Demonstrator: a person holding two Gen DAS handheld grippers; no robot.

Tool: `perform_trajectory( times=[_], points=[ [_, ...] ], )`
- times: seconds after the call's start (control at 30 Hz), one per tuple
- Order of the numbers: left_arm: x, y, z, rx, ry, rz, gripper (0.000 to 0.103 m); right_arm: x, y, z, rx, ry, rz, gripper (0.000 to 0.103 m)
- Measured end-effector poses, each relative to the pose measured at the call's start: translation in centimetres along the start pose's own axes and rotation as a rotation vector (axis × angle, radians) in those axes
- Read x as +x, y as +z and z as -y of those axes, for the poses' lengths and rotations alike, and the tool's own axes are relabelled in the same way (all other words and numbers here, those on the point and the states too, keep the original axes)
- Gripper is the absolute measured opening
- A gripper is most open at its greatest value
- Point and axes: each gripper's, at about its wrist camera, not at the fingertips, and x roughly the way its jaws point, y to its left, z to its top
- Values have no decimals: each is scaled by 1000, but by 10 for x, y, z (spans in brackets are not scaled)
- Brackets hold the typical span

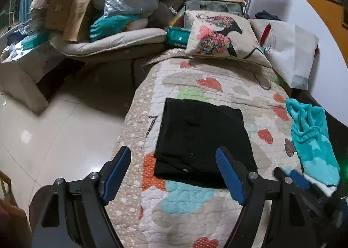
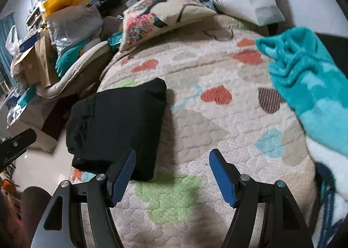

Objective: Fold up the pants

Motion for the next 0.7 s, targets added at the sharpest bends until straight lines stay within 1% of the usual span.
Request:
perform_trajectory(
  times=[0.03,0.13,0.2,0.27,0.33,0.43,0.5,0.6,0.7],
  points=[
    [-1,0,-1,12,14,13,80,-6,4,-3,-3,0,7,75],
    [-1,-1,-3,32,24,17,80,-29,25,-18,18,55,34,77],
    [1,-1,-7,24,12,3,80,-36,33,-28,32,100,49,81],
    [3,-1,-10,19,11,-12,80,-32,33,-34,37,118,50,84],
    [4,-3,-12,24,17,-23,80,-21,26,-37,34,98,46,84],
    [6,-6,-10,39,29,-39,80,3,5,-29,20,4,15,84],
    [6,-7,-5,62,44,-38,80,13,-4,-18,34,-36,-6,84],
    [5,-9,6,94,41,-44,80,20,-6,-1,87,-53,-23,84],
    [3,-13,18,139,44,-44,80,17,-6,3,90,-65,-2,84]
  ],
)
